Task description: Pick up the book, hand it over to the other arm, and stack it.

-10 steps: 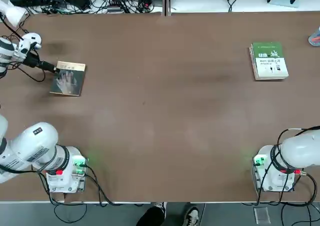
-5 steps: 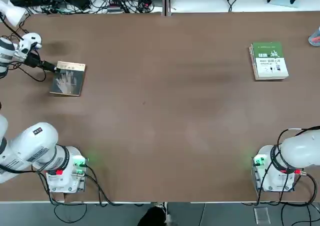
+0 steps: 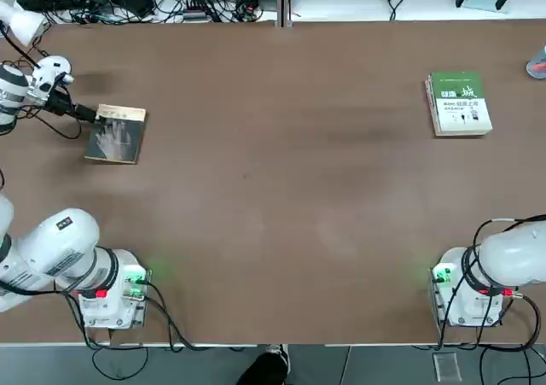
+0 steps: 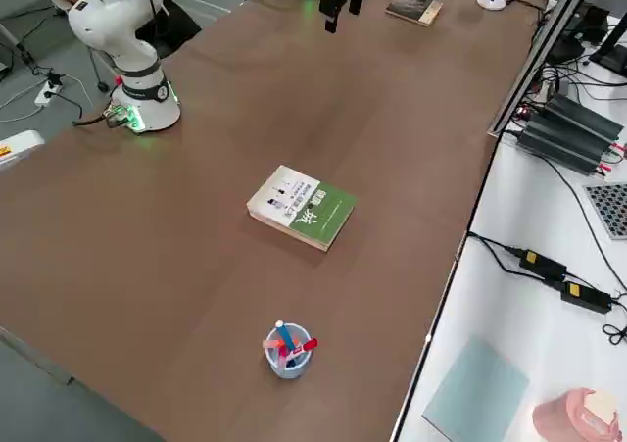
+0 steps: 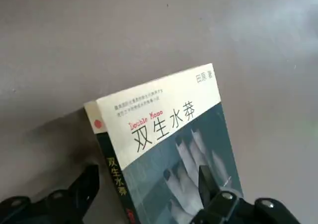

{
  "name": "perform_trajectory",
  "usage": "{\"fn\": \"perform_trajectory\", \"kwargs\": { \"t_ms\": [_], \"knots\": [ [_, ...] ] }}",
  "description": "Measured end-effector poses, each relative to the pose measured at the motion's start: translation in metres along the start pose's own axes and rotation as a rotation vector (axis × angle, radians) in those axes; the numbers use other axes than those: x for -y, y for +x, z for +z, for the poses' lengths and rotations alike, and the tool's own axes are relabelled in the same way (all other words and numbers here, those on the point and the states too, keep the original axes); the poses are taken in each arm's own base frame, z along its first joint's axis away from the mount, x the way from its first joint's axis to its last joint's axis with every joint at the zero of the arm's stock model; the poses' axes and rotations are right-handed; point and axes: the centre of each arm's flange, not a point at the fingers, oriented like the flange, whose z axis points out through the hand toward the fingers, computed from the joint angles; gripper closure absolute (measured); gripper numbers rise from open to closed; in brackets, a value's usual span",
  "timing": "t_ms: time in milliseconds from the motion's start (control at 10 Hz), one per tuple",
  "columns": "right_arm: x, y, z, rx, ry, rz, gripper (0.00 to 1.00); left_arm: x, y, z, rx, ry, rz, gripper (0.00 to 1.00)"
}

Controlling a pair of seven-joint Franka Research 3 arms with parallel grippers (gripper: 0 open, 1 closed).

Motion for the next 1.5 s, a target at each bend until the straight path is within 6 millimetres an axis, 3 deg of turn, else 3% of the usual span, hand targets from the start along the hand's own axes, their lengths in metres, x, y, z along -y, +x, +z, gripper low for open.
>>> {"fn": "perform_trajectory", "kwargs": {
  "t_ms": [1000,1200,1400,1500],
  "knots": [
    [-0.0003,-0.002,0.0016,0.021,0.011,-0.07,0.0,0.001,0.0004,0.0033,0.0,-0.006,-0.001,0.18],
    [-0.0004,-0.0022,0.0018,0.024,0.011,-0.084,0.0,0.0017,0.0008,0.0033,-0.001,-0.007,-0.001,0.33],
    [-0.0004,-0.0023,0.0017,0.024,0.011,-0.086,0.0,0.0024,0.0012,0.0033,-0.001,-0.007,-0.001,0.38],
    [-0.0004,-0.0023,0.0017,0.024,0.011,-0.087,0.0,0.0026,0.0013,0.0035,-0.002,-0.007,-0.001,0.51]
  ]
}}
